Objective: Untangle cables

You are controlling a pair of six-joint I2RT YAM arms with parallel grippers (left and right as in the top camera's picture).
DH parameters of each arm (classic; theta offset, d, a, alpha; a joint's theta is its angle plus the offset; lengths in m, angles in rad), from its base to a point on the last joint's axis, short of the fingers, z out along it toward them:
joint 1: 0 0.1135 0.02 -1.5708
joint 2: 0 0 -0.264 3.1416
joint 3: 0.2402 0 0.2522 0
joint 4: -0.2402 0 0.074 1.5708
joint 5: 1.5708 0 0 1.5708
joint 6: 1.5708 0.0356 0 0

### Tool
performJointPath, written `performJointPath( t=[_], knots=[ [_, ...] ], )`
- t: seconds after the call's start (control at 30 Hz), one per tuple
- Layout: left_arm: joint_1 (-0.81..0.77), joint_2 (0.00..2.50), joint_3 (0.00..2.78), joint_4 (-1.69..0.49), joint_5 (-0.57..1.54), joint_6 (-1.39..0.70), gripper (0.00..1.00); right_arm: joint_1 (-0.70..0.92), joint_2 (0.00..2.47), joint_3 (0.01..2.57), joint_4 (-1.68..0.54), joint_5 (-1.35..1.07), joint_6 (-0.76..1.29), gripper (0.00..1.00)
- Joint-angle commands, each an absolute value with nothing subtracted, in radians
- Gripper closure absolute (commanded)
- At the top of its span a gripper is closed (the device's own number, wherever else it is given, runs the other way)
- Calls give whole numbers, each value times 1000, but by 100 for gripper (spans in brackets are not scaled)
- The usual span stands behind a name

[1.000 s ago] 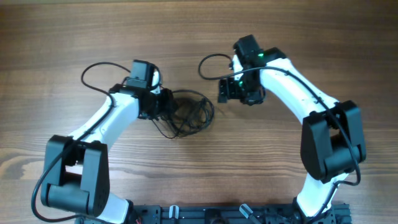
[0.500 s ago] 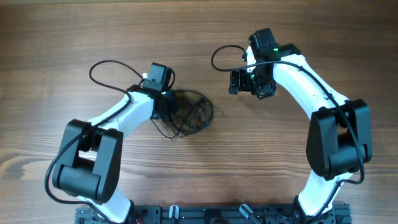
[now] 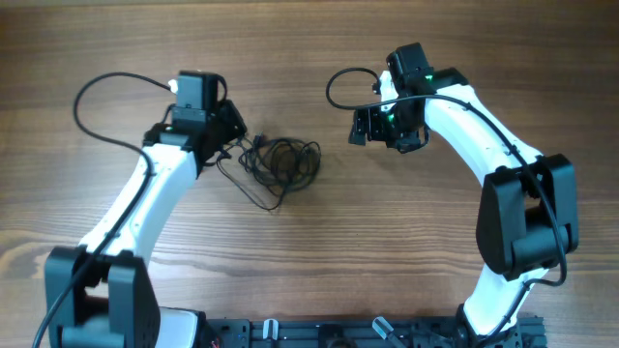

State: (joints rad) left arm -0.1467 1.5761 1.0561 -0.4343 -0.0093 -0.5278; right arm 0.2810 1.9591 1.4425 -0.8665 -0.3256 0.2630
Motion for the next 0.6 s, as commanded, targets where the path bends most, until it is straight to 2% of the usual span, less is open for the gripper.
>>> performJointPath(
  t=[0.0, 0.07, 0.1, 0.13, 0.27, 0.37, 0.43, 0.5, 0.57],
  knots=[
    [-132, 1567, 1065, -487, 107, -521, 47, 304, 1948, 1445, -835, -390, 264, 9],
    [-136, 1568, 1065, -535, 120, -501, 20, 313, 1948, 1445, -815, -390, 265, 9],
    [-136, 1568, 1065, -557, 119, -502, 14, 315, 1948, 1445, -804, -390, 265, 7],
    [-136, 1570, 1065, -579, 123, -501, 13, 315, 1948, 1445, -800, -389, 264, 6],
    [-155, 1570, 1065, -599, 135, -440, 16, 315, 1948, 1445, -806, -242, 266, 6],
    [-191, 1570, 1066, -599, 187, -425, 25, 315, 1956, 1445, -808, -86, 300, 6],
    [-248, 1570, 1066, -590, 186, -428, 26, 314, 1975, 1445, -798, -81, 300, 6],
    [-301, 1571, 1066, -569, 165, -494, 37, 314, 1997, 1445, -793, -80, 300, 6],
    [-340, 1571, 1065, -556, 128, -548, 40, 313, 2024, 1445, -790, -51, 316, 6]
  ],
)
